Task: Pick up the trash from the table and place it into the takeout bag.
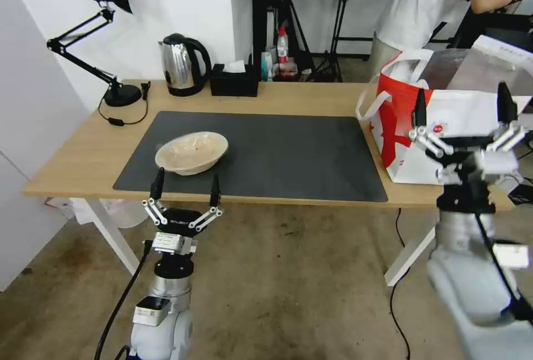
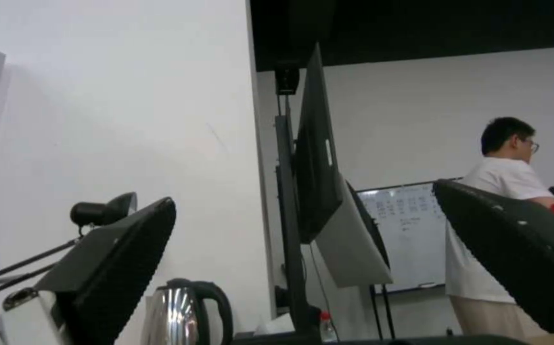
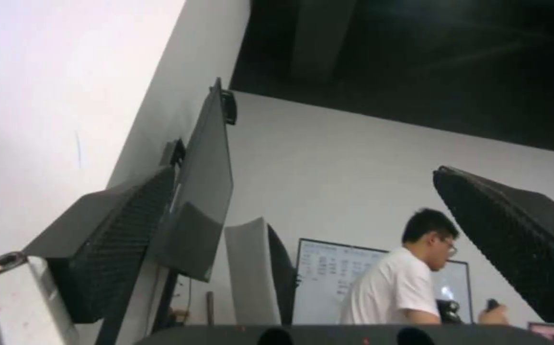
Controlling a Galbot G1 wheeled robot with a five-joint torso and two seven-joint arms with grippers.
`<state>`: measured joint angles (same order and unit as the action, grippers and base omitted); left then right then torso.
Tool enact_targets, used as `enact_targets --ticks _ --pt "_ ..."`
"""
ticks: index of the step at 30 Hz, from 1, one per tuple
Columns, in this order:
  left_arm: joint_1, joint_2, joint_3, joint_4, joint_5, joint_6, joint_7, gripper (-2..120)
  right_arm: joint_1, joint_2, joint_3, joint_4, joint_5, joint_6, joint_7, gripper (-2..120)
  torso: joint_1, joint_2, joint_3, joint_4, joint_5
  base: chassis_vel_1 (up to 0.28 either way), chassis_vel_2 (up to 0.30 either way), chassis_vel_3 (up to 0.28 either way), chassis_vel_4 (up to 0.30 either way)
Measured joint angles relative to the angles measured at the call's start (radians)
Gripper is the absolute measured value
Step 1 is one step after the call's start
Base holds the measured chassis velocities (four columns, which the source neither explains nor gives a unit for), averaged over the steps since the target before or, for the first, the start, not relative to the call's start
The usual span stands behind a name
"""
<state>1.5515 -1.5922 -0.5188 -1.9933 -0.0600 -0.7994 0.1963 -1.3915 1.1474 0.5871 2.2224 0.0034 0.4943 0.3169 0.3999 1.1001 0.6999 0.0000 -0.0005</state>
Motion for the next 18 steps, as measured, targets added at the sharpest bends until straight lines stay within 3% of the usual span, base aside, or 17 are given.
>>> enact_targets --ticks 8,18 --pt "-0.001 0.000 0.002 -0.010 0.002 0.000 0.000 100 -0.085 0.105 -0.032 -0.042 -0.142 0.124 0.037 100 0.000 0.000 0.000 0.0000 0.0003 0.000 0.000 0.000 0.000" --pt "-0.004 0.000 0.012 -0.013 0.004 0.000 0.000 100 -0.133 0.155 -0.072 -0.099 -0.204 0.181 0.041 100 0.000 0.000 0.000 0.0000 0.0005 0.000 0.000 0.000 0.000"
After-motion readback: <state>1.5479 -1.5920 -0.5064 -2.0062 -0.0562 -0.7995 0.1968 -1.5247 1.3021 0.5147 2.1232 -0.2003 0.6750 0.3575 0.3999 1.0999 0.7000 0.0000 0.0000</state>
